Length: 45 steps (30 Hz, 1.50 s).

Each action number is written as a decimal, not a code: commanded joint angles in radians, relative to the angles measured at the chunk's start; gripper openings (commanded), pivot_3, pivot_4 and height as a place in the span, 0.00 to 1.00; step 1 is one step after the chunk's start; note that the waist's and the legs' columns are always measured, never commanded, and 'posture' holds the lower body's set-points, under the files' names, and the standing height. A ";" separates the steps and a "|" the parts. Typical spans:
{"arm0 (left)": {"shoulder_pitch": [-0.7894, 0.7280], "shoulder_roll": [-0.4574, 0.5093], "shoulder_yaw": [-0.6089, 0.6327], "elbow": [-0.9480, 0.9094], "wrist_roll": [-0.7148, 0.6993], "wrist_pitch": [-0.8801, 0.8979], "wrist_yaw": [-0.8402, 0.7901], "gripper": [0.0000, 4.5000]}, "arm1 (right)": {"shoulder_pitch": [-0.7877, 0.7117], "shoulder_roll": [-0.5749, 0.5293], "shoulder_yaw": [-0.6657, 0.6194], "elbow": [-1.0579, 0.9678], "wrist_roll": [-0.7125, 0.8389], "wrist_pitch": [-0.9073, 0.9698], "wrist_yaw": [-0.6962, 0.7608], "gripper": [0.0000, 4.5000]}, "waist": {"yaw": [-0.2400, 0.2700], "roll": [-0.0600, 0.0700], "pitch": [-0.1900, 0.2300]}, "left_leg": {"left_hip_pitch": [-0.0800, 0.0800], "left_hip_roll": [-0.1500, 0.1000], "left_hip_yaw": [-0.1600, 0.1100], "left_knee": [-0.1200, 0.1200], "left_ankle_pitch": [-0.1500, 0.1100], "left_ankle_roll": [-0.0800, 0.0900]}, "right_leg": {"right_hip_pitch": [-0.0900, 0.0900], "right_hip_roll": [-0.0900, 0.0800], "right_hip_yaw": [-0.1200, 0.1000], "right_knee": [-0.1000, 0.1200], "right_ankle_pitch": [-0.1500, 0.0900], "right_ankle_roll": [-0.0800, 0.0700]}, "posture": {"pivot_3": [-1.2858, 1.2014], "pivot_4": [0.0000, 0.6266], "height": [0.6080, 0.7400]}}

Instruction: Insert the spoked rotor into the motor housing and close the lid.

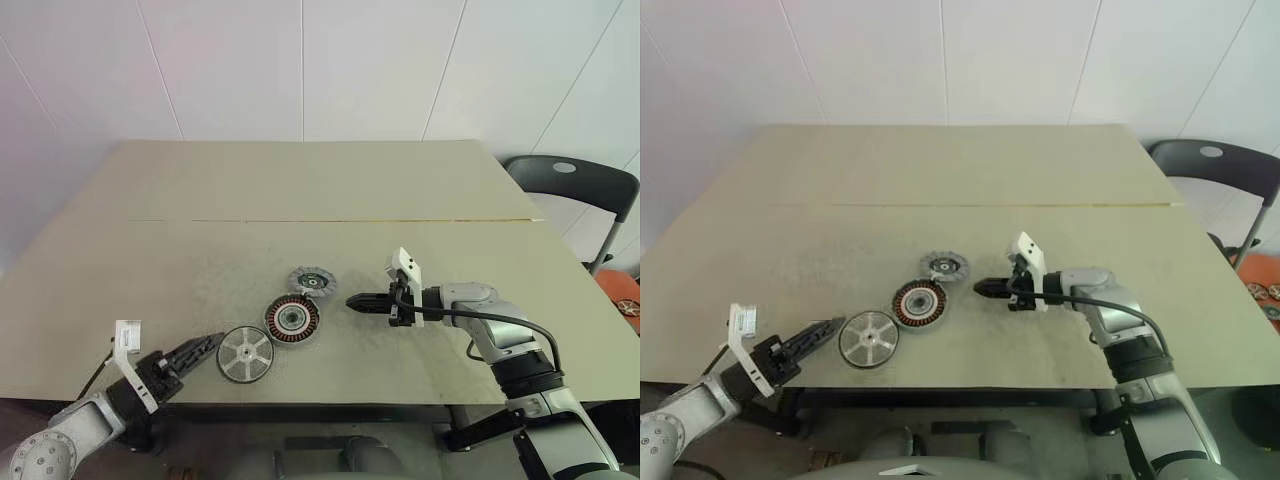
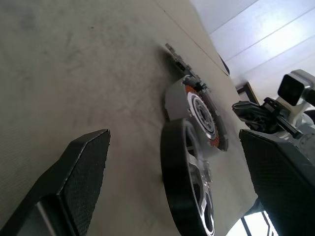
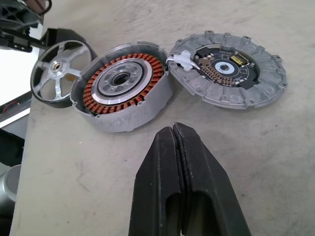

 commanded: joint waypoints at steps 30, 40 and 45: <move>-0.126 -0.126 -0.033 0.005 -0.407 0.163 0.448 0.11 | -0.011 0.016 0.003 0.025 -0.016 -0.054 -0.028 0.00 | 0.001 0.000 -0.001 | -0.001 -0.001 0.001 -0.001 0.000 0.000 | 0.002 0.002 0.000 0.001 0.001 0.001 | 0.52 0.00 1.00; -0.201 -0.187 0.044 0.022 -0.586 0.022 0.501 0.11 | -0.016 0.023 0.006 0.042 -0.027 -0.066 -0.030 0.00 | 0.001 0.000 -0.001 | -0.001 -0.001 0.001 0.000 0.000 0.000 | 0.002 0.002 0.000 0.001 0.002 0.003 | 0.52 0.00 1.00; -0.258 -0.215 -0.003 0.060 -0.568 -0.005 0.494 0.11 | -0.015 0.024 0.005 0.044 -0.032 -0.069 -0.032 0.00 | 0.003 0.000 -0.001 | -0.002 -0.001 0.001 0.000 0.000 0.000 | 0.002 0.002 0.000 0.001 0.002 0.004 | 0.52 0.00 1.00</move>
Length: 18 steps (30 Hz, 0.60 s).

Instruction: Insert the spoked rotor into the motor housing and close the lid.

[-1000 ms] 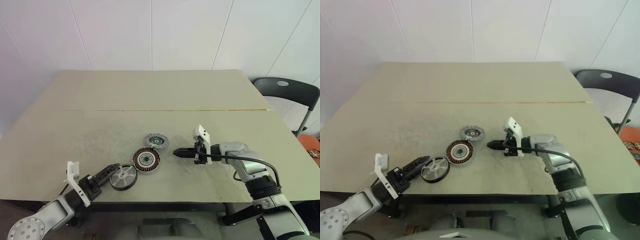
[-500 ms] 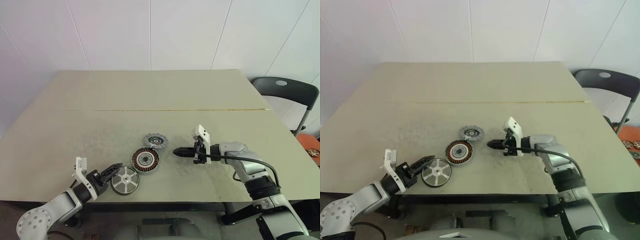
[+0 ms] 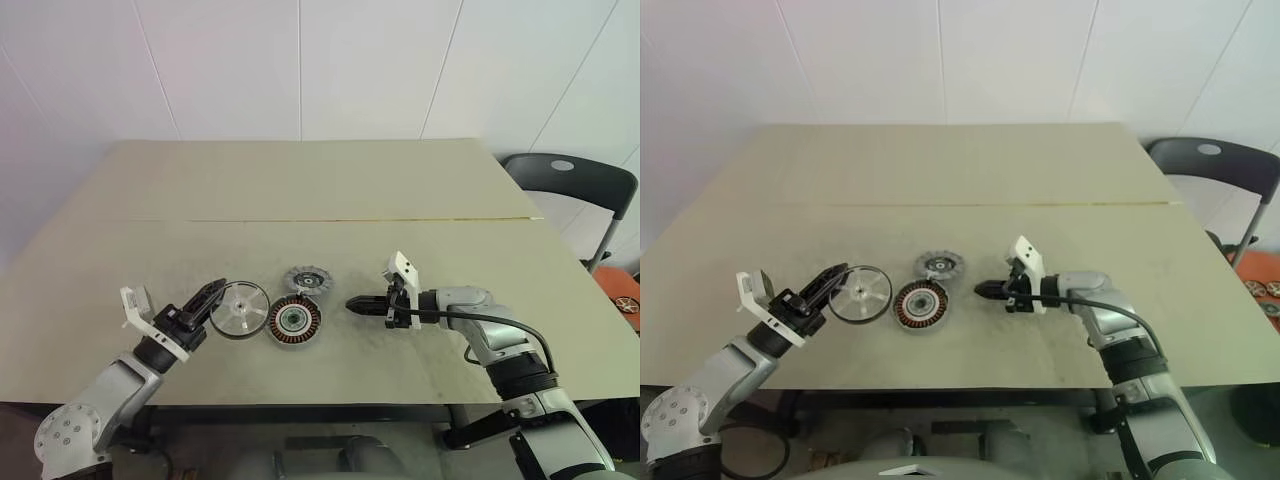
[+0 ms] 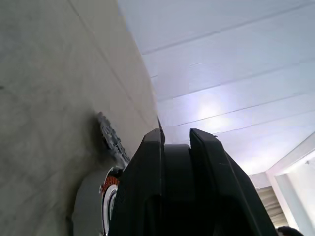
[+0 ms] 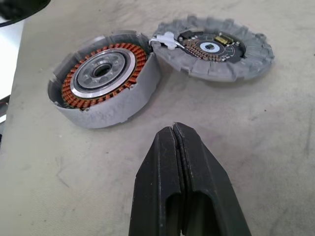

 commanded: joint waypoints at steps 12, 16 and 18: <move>-0.147 -0.094 -0.163 0.186 0.133 0.030 -0.098 0.11 | -0.002 0.015 -0.017 -0.039 0.006 -0.014 -0.018 0.00 | -0.001 0.000 0.000 | 0.000 -0.002 0.000 0.000 0.000 0.000 | 0.000 0.001 0.000 0.001 0.001 0.001 | 0.52 0.00 1.00; -0.145 -0.100 -0.167 0.203 0.155 0.045 -0.117 0.11 | 0.007 0.014 -0.023 -0.047 0.009 -0.012 -0.026 0.00 | -0.001 0.000 0.000 | 0.000 -0.001 0.000 0.000 0.000 0.000 | 0.000 0.001 0.000 0.001 0.001 0.001 | 0.52 0.00 1.00; -0.145 -0.103 -0.170 0.213 0.169 0.049 -0.123 0.11 | 0.011 0.013 -0.023 -0.050 0.010 -0.011 -0.030 0.00 | -0.001 0.000 0.000 | 0.000 -0.001 0.000 0.001 0.000 0.000 | 0.000 0.001 0.000 0.001 0.001 0.001 | 0.52 0.00 1.00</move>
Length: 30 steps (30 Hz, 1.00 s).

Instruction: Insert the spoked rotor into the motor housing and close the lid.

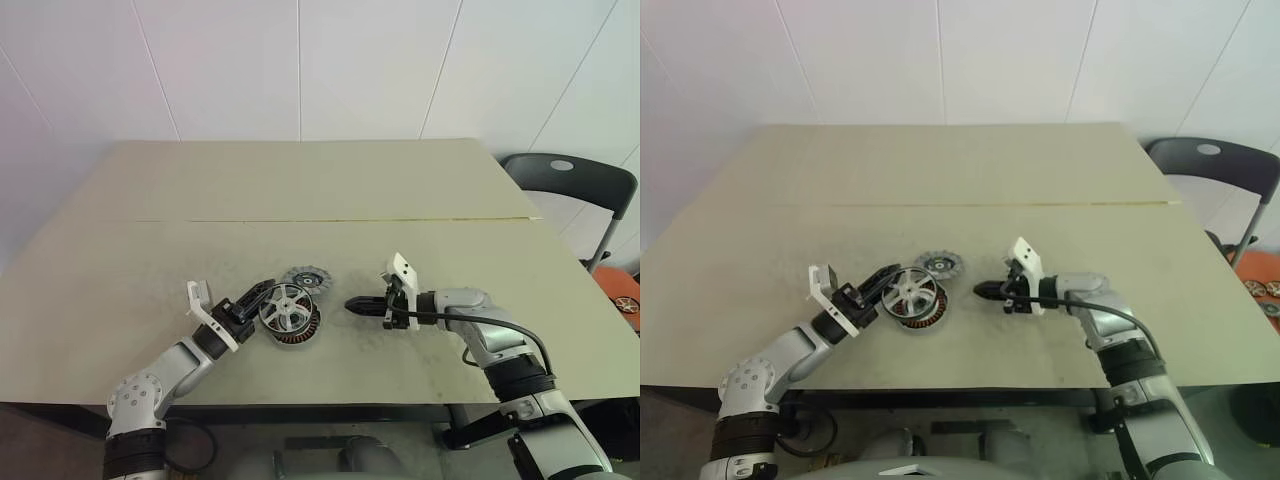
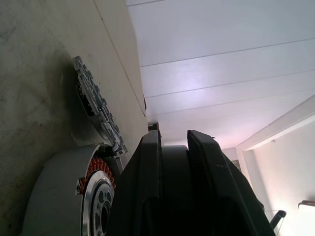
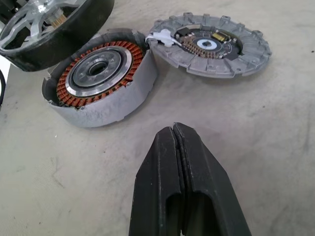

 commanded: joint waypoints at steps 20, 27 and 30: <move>-0.047 -0.045 0.019 0.066 0.099 0.025 -0.042 0.11 | -0.007 0.004 -0.023 -0.053 0.020 0.000 -0.013 0.00 | 0.001 0.000 0.000 | 0.000 0.000 0.000 0.001 0.000 0.000 | 0.000 0.000 0.000 0.001 0.000 0.000 | 0.52 0.00 1.00; -0.052 -0.046 0.017 0.067 0.120 0.036 -0.041 0.11 | -0.007 0.003 -0.025 -0.058 0.020 0.002 -0.016 0.00 | 0.001 0.000 0.000 | 0.001 0.000 0.000 0.001 0.000 0.000 | 0.001 0.000 0.000 0.001 0.000 0.000 | 0.52 0.00 1.00; -0.053 -0.046 0.013 0.058 0.142 0.039 -0.041 0.33 | -0.007 0.003 -0.025 -0.061 0.018 0.001 -0.017 0.00 | 0.001 0.000 0.000 | 0.001 0.000 0.000 0.001 0.000 0.000 | 0.001 0.000 0.000 0.001 0.000 0.000 | 0.52 0.00 1.00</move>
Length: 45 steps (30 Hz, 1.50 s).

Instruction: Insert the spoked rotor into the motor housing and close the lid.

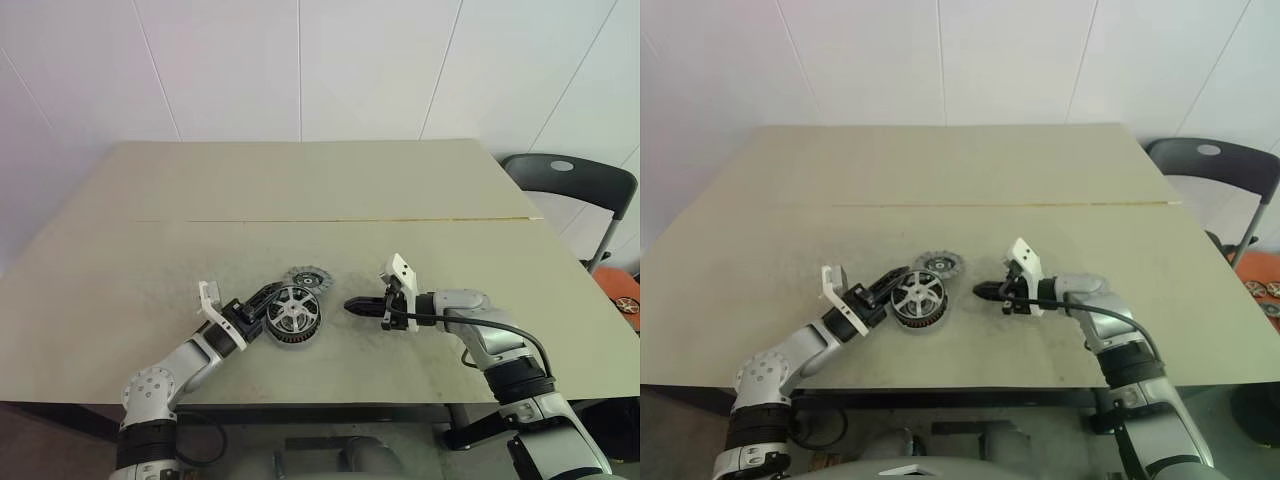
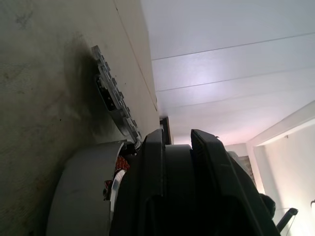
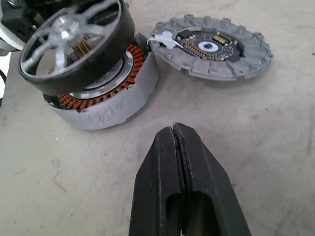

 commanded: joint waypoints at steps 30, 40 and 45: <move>-0.151 0.349 -0.424 -0.486 0.753 -0.163 -0.178 0.76 | -0.005 0.014 -0.008 -0.023 0.004 -0.024 -0.015 0.00 | 0.000 0.001 0.000 | 0.000 0.000 0.000 -0.001 0.000 0.000 | 0.000 0.000 0.000 0.000 0.000 0.000 | 0.52 0.00 1.00; -0.108 0.309 -0.420 -0.379 0.960 -0.551 -0.308 0.62 | -0.010 0.020 -0.004 -0.012 0.000 -0.030 -0.016 0.00 | 0.001 0.001 0.000 | 0.000 0.001 0.001 -0.001 0.000 0.000 | 0.000 -0.001 0.000 0.000 0.000 0.000 | 0.52 0.00 1.00; -0.062 0.251 -0.460 -0.276 1.035 -0.736 -0.406 0.26 | -0.013 0.023 -0.002 -0.004 -0.003 -0.036 -0.018 0.00 | 0.001 0.001 0.000 | 0.000 0.001 0.001 -0.001 0.000 0.000 | 0.000 -0.001 0.000 0.000 0.000 0.000 | 0.52 0.00 1.00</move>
